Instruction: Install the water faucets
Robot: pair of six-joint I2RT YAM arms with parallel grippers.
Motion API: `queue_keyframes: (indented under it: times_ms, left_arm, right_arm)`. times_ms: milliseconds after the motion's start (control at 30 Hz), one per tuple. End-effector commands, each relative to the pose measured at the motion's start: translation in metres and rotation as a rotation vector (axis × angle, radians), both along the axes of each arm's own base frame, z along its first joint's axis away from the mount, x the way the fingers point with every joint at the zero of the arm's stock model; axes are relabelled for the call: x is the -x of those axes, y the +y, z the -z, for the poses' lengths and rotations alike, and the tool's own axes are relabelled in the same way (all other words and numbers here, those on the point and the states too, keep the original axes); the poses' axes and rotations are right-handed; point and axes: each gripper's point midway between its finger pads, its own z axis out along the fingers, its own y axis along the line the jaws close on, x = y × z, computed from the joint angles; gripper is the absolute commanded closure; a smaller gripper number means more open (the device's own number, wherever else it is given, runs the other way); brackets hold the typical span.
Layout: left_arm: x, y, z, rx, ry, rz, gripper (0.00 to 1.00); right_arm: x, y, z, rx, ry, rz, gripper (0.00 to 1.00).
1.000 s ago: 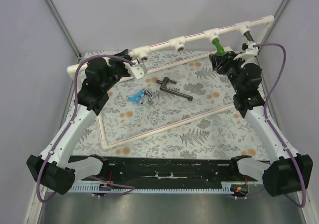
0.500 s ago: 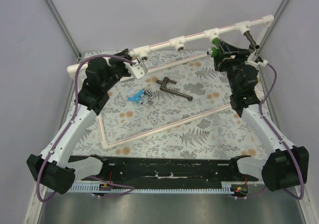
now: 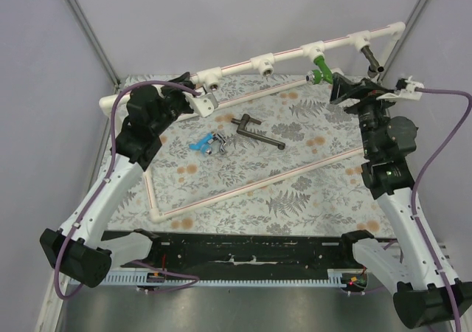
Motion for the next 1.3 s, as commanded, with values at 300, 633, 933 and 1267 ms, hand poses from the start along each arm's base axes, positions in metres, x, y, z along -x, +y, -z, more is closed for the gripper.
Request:
queue_keyframes:
  times_ms: [300, 633, 933, 1267]
  left_arm:
    - [0.002, -0.005, 0.018, 0.109, 0.118, -0.004, 0.98]
    - [0.002, -0.005, 0.018, 0.109, 0.118, -0.006, 0.98]
    - [0.001, -0.004, 0.020, 0.107, 0.121, -0.011, 0.98]
    - [0.001, -0.006, 0.022, 0.111, 0.128, -0.002, 0.98]
  right_arm:
    - [-0.011, 0.014, 0.022, 1.692, -0.077, -0.063, 0.02]
    - [-0.059, 0.029, 0.028, 1.653, -0.121, -0.060, 0.14]
    - [-0.059, 0.045, 0.028, 0.751, 0.055, -0.173, 0.82]
    - [-0.067, 0.021, 0.033, -0.453, 0.171, -0.102, 1.00]
